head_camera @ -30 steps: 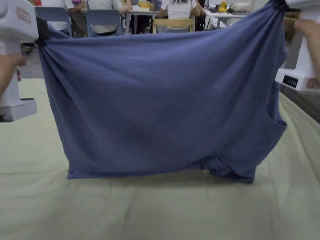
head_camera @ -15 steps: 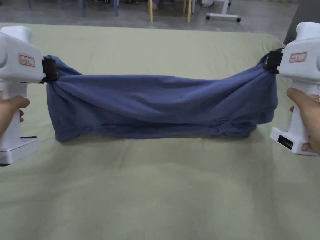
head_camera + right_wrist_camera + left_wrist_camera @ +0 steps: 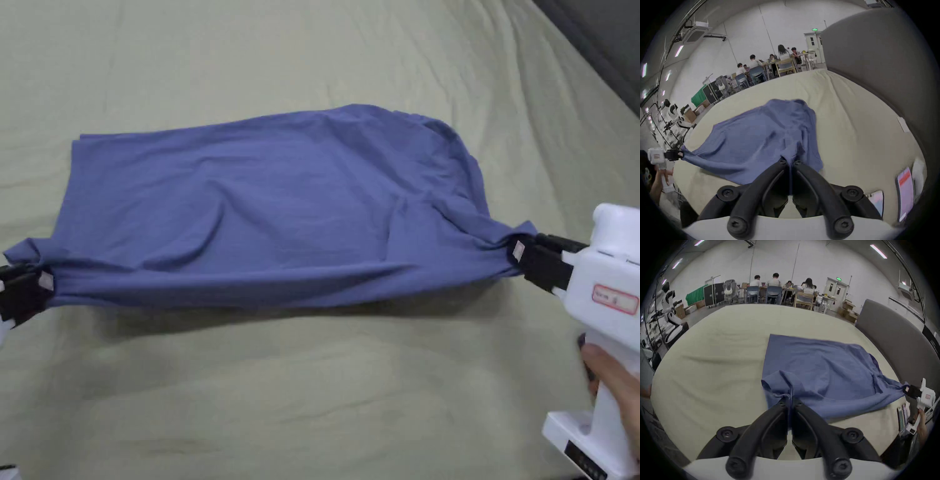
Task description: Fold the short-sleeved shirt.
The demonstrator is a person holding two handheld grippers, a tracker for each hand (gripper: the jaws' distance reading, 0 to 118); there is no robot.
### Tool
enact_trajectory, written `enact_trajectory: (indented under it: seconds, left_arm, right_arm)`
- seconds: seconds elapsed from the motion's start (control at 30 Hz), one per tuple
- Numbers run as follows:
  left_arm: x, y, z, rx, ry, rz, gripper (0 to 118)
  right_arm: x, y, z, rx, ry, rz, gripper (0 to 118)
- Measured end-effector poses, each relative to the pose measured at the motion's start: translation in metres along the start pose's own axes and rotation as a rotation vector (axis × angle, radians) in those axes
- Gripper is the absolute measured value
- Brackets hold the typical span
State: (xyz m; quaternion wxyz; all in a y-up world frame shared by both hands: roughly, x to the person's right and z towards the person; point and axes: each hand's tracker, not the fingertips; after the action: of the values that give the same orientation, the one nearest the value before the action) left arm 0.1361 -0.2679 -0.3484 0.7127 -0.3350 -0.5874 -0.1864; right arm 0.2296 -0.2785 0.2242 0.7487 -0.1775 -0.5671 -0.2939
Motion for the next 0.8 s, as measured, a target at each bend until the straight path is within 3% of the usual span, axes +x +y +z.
enact_trajectory:
  seconds: [0.2,0.4,0.43,0.47,0.5,0.53,0.57,0.6,0.7,0.8]
  left_arm:
    - [0.004,-0.055,0.034,-0.111,0.052,-0.076,0]
    - [0.004,-0.07,-0.006,-0.256,0.111,-0.118,0]
    - [0.004,-0.068,-0.012,-0.261,0.116,-0.115,5]
    - [0.003,-0.067,-0.016,-0.264,0.11,-0.104,24]
    - [0.002,-0.066,-0.019,-0.278,0.116,-0.074,59]
    - [0.0,-0.066,-0.02,-0.3,0.138,-0.039,87]
    - [-0.004,-0.067,-0.022,-0.311,0.131,-0.015,87]
    - [-0.007,-0.067,-0.018,-0.308,0.094,0.003,87]
    - [-0.006,-0.063,0.009,-0.283,0.078,0.009,87]
    - [0.005,-0.054,0.055,-0.173,0.116,-0.022,87]
  right_arm:
    - [0.012,-0.054,0.049,-0.068,-0.022,-0.014,4]
    - [0.021,-0.072,0.013,-0.168,-0.064,0.02,4]
    - [0.02,-0.071,0.008,-0.181,-0.077,0.028,4]
    - [0.019,-0.07,0.003,-0.196,-0.081,0.032,5]
    - [0.02,-0.068,-0.003,-0.237,-0.081,0.027,24]
    - [0.021,-0.065,-0.007,-0.289,-0.106,0.011,73]
    - [0.021,-0.063,-0.01,-0.306,-0.13,0.011,98]
    - [0.022,-0.061,-0.013,-0.337,-0.124,0.006,107]
    - [0.019,-0.048,0.003,-0.322,-0.091,-0.03,107]
    - [0.001,-0.032,0.031,-0.281,-0.089,-0.008,107]
